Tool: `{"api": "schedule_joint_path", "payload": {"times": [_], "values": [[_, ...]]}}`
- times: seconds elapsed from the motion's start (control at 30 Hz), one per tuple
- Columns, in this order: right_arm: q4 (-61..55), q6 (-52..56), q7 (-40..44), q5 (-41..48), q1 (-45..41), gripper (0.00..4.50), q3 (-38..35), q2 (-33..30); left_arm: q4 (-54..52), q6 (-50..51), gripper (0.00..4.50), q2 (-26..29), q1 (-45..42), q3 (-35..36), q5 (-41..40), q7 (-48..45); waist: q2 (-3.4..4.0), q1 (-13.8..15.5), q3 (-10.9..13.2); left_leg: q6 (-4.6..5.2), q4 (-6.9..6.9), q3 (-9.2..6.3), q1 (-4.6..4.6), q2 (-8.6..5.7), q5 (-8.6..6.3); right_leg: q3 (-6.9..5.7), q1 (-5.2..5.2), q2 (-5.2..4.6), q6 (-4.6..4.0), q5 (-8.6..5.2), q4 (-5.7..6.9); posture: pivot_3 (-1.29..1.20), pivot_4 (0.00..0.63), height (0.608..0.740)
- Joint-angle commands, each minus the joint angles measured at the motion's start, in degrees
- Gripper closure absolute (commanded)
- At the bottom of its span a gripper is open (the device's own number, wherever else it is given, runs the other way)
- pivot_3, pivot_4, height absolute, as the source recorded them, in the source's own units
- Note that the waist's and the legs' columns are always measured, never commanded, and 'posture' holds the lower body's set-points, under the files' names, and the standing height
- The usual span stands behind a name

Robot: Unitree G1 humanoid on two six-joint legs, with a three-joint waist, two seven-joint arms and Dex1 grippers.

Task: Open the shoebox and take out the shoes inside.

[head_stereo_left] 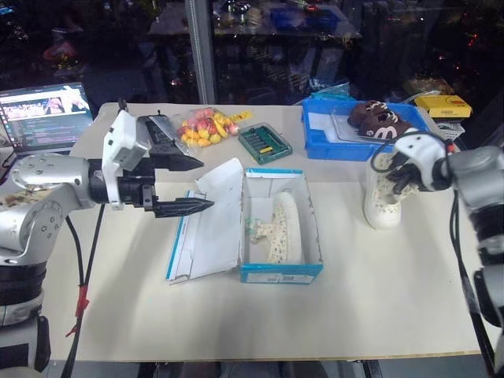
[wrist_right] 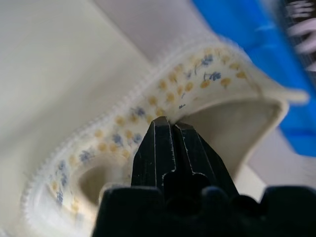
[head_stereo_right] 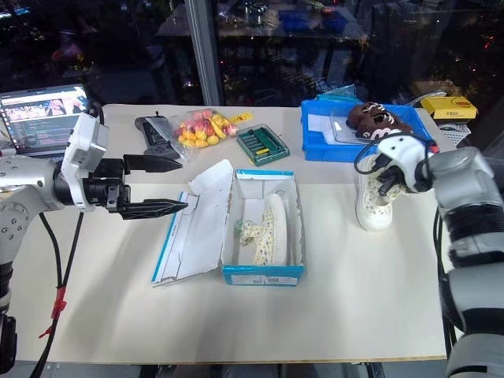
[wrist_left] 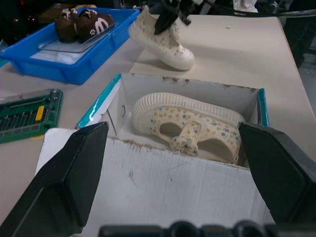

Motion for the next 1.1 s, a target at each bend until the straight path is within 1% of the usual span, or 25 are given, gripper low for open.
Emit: {"api": "schedule_joint_path", "payload": {"times": [0.03,0.07,0.23,0.27,0.33,0.37,0.4,0.43,0.53,0.6,0.63,0.7,0.73,0.8,0.9,1.1], "values": [[6.79,-2.72,-4.60,-0.89,-4.98,4.38,-3.44,3.59,-2.77,0.63,0.00,1.25,0.49,2.45,-0.95,0.71,0.01,-0.18,0.00,-0.01,0.00,0.01,0.00,0.00,0.01,0.01,-0.01,0.00,0.00,0.00,0.02,0.00,0.150,0.739],[8.17,-2.81,-5.53,-0.59,-6.05,4.38,-4.33,4.63,-2.99,0.83,0.00,1.34,0.66,2.65,-1.07,0.85,0.01,-0.28,0.00,-0.01,0.00,0.01,0.00,0.00,0.01,0.01,-0.01,0.00,-0.01,0.01,0.03,0.00,0.150,0.739],[8.34,-3.67,-4.55,-0.60,-8.78,2.93,-6.61,5.30,-3.82,1.76,0.00,1.78,1.14,3.50,-1.59,1.28,0.02,-0.48,0.01,-0.02,0.00,0.00,0.01,0.00,0.01,0.01,-0.02,0.01,0.00,0.01,0.05,0.00,0.150,0.739],[6.67,-2.89,-2.81,-0.66,-9.09,2.50,-6.77,4.66,-3.94,1.90,0.00,1.91,1.28,3.63,-1.70,1.29,0.02,-0.53,0.01,-0.02,0.00,0.00,0.01,0.01,0.01,0.01,-0.02,0.01,0.00,0.01,0.05,0.00,0.150,0.739],[2.43,0.70,0.84,-1.51,-9.52,1.91,-6.10,2.86,-4.05,1.99,0.00,2.19,1.49,3.74,-1.69,1.25,0.02,-0.55,0.01,-0.02,-0.01,0.00,0.01,0.01,0.01,0.01,-0.02,0.01,0.00,0.01,0.06,0.00,0.150,0.739],[-0.54,2.26,2.22,-2.77,-9.15,1.50,-5.15,1.57,-3.95,1.95,0.00,2.26,1.51,3.75,-1.64,1.25,0.04,-0.52,0.02,-0.02,-0.01,0.00,0.02,0.00,0.01,0.02,-0.02,0.01,-0.01,0.01,0.06,0.00,0.150,0.739],[-4.87,3.64,4.21,-3.92,-8.05,1.23,-4.21,-0.07,-3.67,1.89,0.00,2.23,1.36,3.65,-1.56,1.34,0.06,-0.42,0.03,-0.02,-0.01,0.00,0.01,0.00,0.01,0.02,-0.03,0.01,0.00,0.01,0.07,0.00,0.150,0.739],[-9.34,4.98,6.30,-4.50,-6.78,0.84,-3.78,-1.51,-3.40,1.79,0.00,2.14,1.17,3.46,-1.42,1.47,0.08,-0.26,0.04,-0.02,-0.01,0.00,0.01,0.00,0.01,0.02,-0.04,0.00,0.00,0.00,0.08,0.00,0.150,0.739],[-22.03,9.18,10.92,-4.77,-3.16,0.84,-4.01,-5.19,-2.91,1.46,0.00,1.65,0.65,2.82,-1.06,1.74,0.07,0.19,0.04,-0.02,-0.02,0.00,0.00,0.01,0.01,0.01,-0.05,0.01,0.01,-0.01,0.07,0.00,0.150,0.739],[-33.13,13.54,15.39,-1.33,-0.33,0.84,-5.30,-6.23,-2.76,1.26,0.00,1.33,0.36,2.39,-1.00,1.67,0.07,0.09,0.04,-0.02,-0.01,0.01,0.02,0.01,0.01,0.01,-0.05,0.02,0.01,-0.01,0.09,0.00,0.150,0.739],[-39.35,16.80,17.94,1.47,0.98,0.84,-6.08,-6.14,-2.69,1.15,0.00,1.21,0.25,2.22,-0.96,1.61,0.08,-0.06,0.04,-0.02,0.00,0.02,0.04,0.01,0.01,0.02,-0.04,0.02,0.00,0.00,0.10,0.00,0.150,0.739],[-47.88,21.75,20.95,5.27,2.64,0.84,-6.93,-5.50,-2.24,0.88,0.00,0.94,-0.15,1.76,-0.68,1.54,0.08,-0.42,0.04,-0.02,0.01,0.01,0.07,0.03,0.01,0.04,-0.04,0.04,0.00,0.00,0.15,0.00,0.150,0.739],[-53.94,25.01,22.66,8.78,3.44,0.84,-6.60,-4.01,-1.73,0.52,0.00,0.63,-0.59,1.23,-0.34,1.42,0.08,-0.51,0.04,-0.02,0.01,0.00,0.09,0.04,0.01,0.05,-0.04,0.06,0.00,0.00,0.17,0.00,0.150,0.739],[-62.24,29.21,23.87,12.86,4.42,0.84,-4.97,-1.00,-1.00,0.00,0.00,0.12,-1.30,0.49,0.11,1.19,0.08,-0.64,0.04,-0.02,0.02,-0.01,0.09,0.05,0.01,0.05,-0.04,0.08,-0.01,0.00,0.19,0.00,0.150,0.739],[-66.36,31.85,23.23,14.33,4.39,0.84,-1.91,2.34,-0.47,-0.44,0.00,-0.50,-1.80,-0.03,0.62,0.88,0.07,-0.34,0.03,-0.02,0.02,-0.04,0.09,0.06,0.01,0.05,-0.03,0.10,0.00,0.00,0.19,0.00,0.150,0.739],[-66.01,34.70,20.68,15.07,4.58,0.84,4.43,8.60,-0.90,-0.92,0.00,-0.73,-1.00,0.18,0.86,0.79,0.06,0.94,0.03,-0.02,0.09,-0.02,0.02,0.05,0.01,0.04,-0.02,0.09,-0.01,0.00,0.16,0.00,0.150,0.739]]}}
